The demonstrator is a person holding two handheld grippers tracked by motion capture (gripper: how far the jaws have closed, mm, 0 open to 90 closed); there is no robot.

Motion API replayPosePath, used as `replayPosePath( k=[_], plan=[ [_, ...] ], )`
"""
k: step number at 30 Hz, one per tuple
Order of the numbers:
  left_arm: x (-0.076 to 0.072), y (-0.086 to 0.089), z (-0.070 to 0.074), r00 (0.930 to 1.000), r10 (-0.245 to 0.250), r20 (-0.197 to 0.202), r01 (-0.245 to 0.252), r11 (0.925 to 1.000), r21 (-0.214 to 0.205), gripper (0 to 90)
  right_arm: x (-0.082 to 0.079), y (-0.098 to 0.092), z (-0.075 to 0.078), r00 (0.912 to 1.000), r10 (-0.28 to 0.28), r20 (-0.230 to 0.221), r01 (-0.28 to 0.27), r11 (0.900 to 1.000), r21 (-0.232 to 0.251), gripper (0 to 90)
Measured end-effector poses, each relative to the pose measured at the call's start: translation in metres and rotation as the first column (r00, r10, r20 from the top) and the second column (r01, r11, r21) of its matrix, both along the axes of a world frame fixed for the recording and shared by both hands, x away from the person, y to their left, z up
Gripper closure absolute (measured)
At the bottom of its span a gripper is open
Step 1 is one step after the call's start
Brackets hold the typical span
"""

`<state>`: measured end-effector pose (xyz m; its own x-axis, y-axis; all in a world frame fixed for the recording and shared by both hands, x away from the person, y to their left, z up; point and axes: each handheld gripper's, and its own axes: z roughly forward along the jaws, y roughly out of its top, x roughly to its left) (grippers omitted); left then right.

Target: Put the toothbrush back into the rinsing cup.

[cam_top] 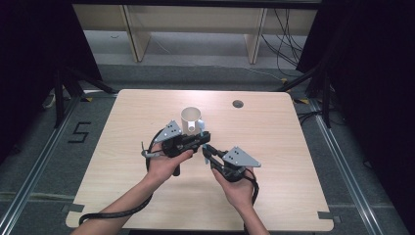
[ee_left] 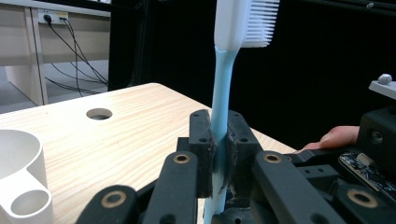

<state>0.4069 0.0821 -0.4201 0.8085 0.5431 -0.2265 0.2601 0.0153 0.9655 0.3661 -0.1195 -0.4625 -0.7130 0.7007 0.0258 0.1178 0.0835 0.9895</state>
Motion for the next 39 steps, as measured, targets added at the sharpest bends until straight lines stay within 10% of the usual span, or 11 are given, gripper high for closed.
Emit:
replayPosePath(
  k=[12, 19, 38, 39],
  plan=[
    [-0.001, -0.004, 0.007, 0.9990, -0.018, 0.041, 0.016, 0.9988, 0.046, 85.0, -0.001, 0.003, 0.000, 0.9998, -0.016, -0.011, 0.016, 0.9995, 0.026, 76.8],
    [0.001, 0.000, 0.009, 0.9974, -0.008, 0.072, 0.003, 0.9979, 0.064, 85.0, -0.002, -0.003, 0.000, 0.9987, -0.042, -0.028, 0.041, 0.9987, -0.030, 54.4],
    [0.006, 0.034, 0.012, 0.9922, 0.074, 0.100, -0.081, 0.9946, 0.065, 85.0, -0.012, -0.074, -0.027, 0.9767, -0.167, -0.134, 0.167, 0.9859, -0.014, 44.2],
    [0.006, 0.036, 0.011, 0.9919, 0.080, 0.098, -0.087, 0.9942, 0.064, 85.0, -0.010, -0.076, -0.029, 0.9799, -0.178, -0.091, 0.176, 0.9840, -0.026, 44.4]
  ],
)
